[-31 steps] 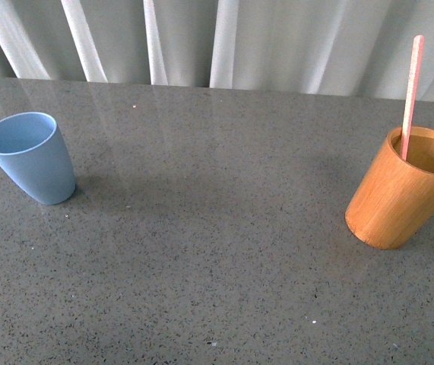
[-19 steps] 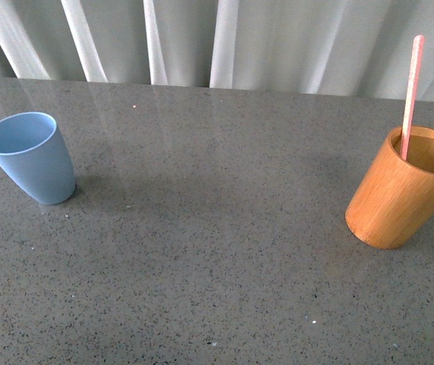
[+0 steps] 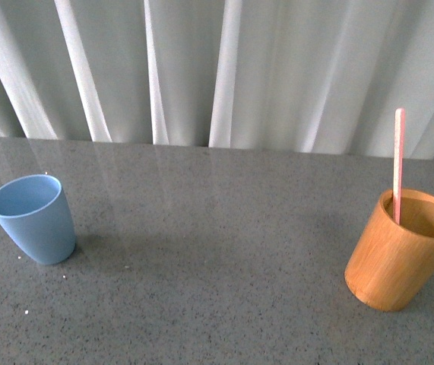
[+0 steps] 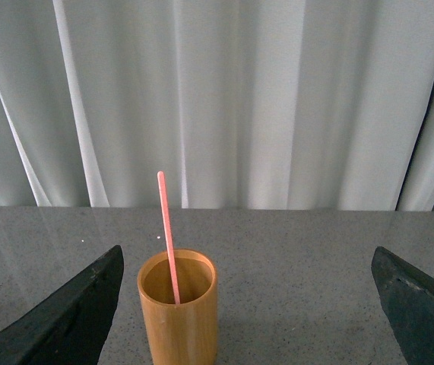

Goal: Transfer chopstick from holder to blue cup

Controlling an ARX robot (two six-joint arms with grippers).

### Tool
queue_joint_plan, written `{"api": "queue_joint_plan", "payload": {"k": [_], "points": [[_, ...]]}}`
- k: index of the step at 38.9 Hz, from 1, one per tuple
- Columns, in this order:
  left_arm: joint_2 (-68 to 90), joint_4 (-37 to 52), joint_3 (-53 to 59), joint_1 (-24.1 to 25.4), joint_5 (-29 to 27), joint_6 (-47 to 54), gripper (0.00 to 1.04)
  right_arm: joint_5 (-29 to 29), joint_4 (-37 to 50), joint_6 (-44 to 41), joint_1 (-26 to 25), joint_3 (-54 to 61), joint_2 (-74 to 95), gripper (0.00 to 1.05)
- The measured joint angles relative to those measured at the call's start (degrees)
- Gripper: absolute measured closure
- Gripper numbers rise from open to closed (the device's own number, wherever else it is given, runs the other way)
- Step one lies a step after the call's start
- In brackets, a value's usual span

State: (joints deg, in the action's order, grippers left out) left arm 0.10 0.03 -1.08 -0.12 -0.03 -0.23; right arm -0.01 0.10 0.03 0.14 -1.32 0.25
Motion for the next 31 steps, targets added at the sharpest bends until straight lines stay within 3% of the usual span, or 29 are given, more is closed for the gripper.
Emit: {"api": "queue_joint_plan", "payload": {"k": [31], "points": [[0.00, 0.00, 0.00, 0.00, 0.00, -0.02, 0.07, 0.00, 0.00, 0.00, 0.00, 0.00, 0.00, 0.10]]}}
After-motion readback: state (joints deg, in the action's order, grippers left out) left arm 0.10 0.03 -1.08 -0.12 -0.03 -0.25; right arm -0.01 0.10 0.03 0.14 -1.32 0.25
